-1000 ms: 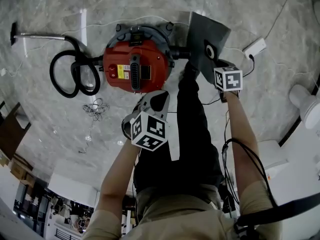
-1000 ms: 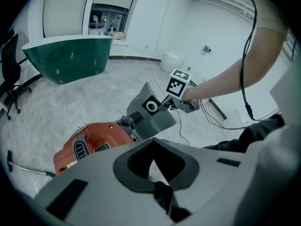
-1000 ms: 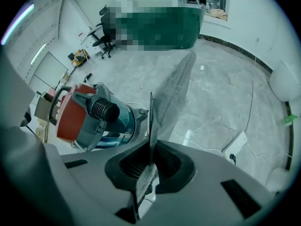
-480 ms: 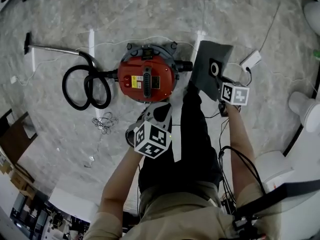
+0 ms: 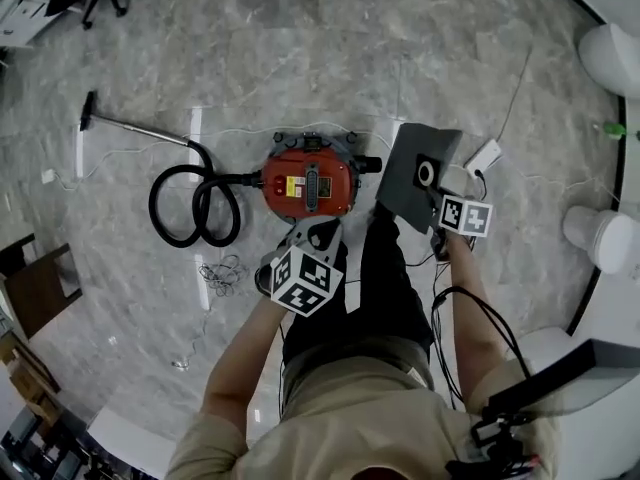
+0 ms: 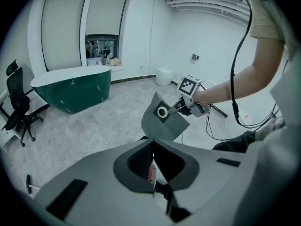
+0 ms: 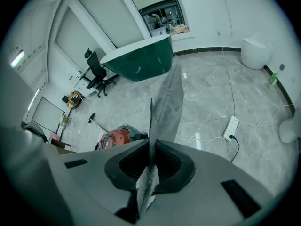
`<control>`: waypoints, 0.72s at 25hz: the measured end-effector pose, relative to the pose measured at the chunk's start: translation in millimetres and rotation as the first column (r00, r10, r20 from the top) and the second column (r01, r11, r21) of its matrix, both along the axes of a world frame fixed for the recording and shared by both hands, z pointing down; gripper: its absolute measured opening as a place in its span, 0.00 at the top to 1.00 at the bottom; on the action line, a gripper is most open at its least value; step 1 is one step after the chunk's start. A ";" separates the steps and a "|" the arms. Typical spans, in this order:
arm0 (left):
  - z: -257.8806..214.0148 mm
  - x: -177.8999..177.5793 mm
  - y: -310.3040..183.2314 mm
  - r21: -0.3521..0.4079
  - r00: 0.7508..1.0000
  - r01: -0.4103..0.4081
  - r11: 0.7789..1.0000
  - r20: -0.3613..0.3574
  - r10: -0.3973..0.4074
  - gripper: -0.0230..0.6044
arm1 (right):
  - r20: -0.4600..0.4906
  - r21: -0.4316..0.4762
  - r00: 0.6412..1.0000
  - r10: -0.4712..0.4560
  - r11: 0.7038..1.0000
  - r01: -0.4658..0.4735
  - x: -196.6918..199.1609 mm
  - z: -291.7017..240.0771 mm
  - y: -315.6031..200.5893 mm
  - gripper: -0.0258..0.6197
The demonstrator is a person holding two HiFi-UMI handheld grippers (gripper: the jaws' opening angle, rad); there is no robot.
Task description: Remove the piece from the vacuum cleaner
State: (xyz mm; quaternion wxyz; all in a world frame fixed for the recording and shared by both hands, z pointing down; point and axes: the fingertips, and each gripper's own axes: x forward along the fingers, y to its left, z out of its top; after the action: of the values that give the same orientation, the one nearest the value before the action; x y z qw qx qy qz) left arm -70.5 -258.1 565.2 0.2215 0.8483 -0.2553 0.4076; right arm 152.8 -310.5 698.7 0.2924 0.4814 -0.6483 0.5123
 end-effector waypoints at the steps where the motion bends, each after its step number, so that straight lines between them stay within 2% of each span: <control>1: -9.6 -0.4 -0.4 0.012 1.000 -0.004 1.000 -0.004 0.004 0.97 | 0.009 0.010 1.000 0.012 1.000 -0.012 -0.4 -12.6 0.6 0.92; 5: -46.9 -6.9 5.0 0.049 1.000 -0.016 0.999 -0.023 0.018 0.97 | 0.041 0.052 0.997 0.058 0.997 -0.060 -1.8 -61.0 5.3 0.92; 12: -91.5 -25.9 17.6 0.104 0.999 0.000 0.995 -0.041 0.004 0.97 | 0.061 0.143 0.996 0.071 0.986 -0.079 -2.9 -121.8 6.7 0.92; 18: -126.1 -29.5 21.4 0.118 0.993 0.052 0.992 -0.109 -0.039 0.97 | 0.096 0.205 0.993 0.067 0.975 -0.086 -6.8 -168.6 22.7 0.92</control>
State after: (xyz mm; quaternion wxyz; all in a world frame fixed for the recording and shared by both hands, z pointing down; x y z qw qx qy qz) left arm -100.1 -236.7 439.1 0.1924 0.8746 -0.2864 0.3408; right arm 146.0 -287.8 530.1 0.1913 0.5111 -0.6917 0.4730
